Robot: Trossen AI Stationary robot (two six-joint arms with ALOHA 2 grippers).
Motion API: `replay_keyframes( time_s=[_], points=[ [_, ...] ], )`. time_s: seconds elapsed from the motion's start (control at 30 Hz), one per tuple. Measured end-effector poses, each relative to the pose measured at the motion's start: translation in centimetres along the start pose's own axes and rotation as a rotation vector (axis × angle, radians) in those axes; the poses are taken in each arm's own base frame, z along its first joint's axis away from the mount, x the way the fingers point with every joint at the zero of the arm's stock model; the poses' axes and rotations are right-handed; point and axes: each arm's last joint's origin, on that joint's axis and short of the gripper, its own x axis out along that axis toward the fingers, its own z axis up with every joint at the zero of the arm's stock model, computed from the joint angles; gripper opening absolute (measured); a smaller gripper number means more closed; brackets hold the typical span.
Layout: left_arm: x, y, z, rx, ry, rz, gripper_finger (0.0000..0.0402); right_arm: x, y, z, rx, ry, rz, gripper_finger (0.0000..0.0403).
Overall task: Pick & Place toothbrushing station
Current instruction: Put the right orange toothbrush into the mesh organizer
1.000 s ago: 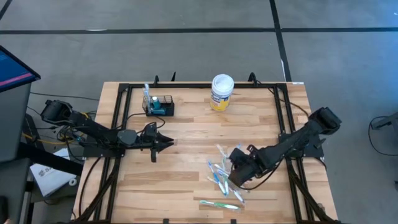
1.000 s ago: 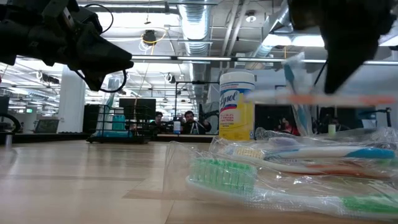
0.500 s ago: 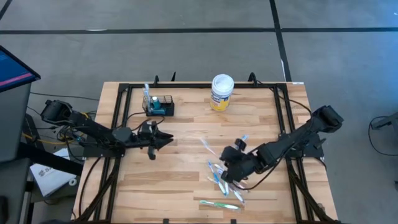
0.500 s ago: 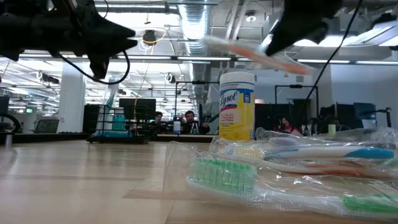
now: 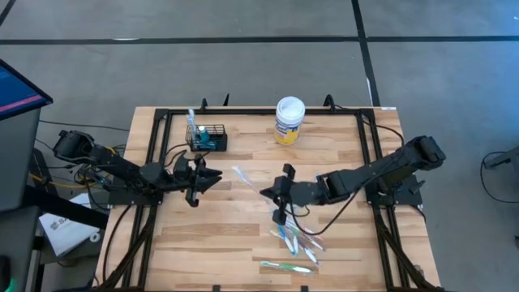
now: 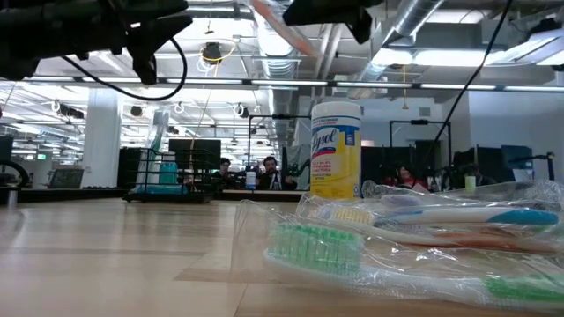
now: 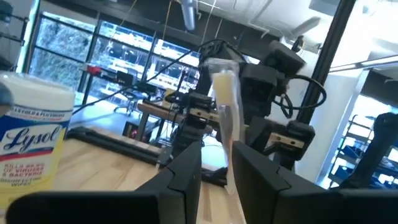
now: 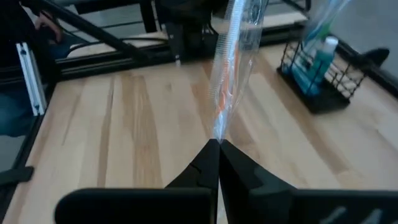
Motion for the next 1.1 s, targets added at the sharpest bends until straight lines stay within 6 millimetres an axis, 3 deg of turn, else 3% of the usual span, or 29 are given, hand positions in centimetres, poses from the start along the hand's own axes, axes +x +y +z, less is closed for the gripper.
replay_keyframes(
  time_s=[0.3, 0.53, 0.7, 1.1],
  points=[
    [2.1, -1.3, 1.4, 0.041, -0.048, -0.069, 0.0110, 0.7, -1.3, 1.3, -0.019, -0.071, 0.023, 0.0000],
    [5.1, -1.0, 0.8, 0.082, -0.030, -0.020, 0.0139, 0.7, -1.4, 1.5, -0.042, -0.092, 0.030, 0.0000],
    [6.8, -1.4, 0.7, 0.111, -0.050, -0.094, 0.0145, 0.7, -1.4, 1.5, -0.059, -0.088, 0.030, 0.0000],
    [7.5, -1.8, 0.9, 0.122, -0.067, -0.119, 0.0131, 0.8, -1.6, 1.6, -0.064, -0.090, 0.022, 0.0000]
  ],
)
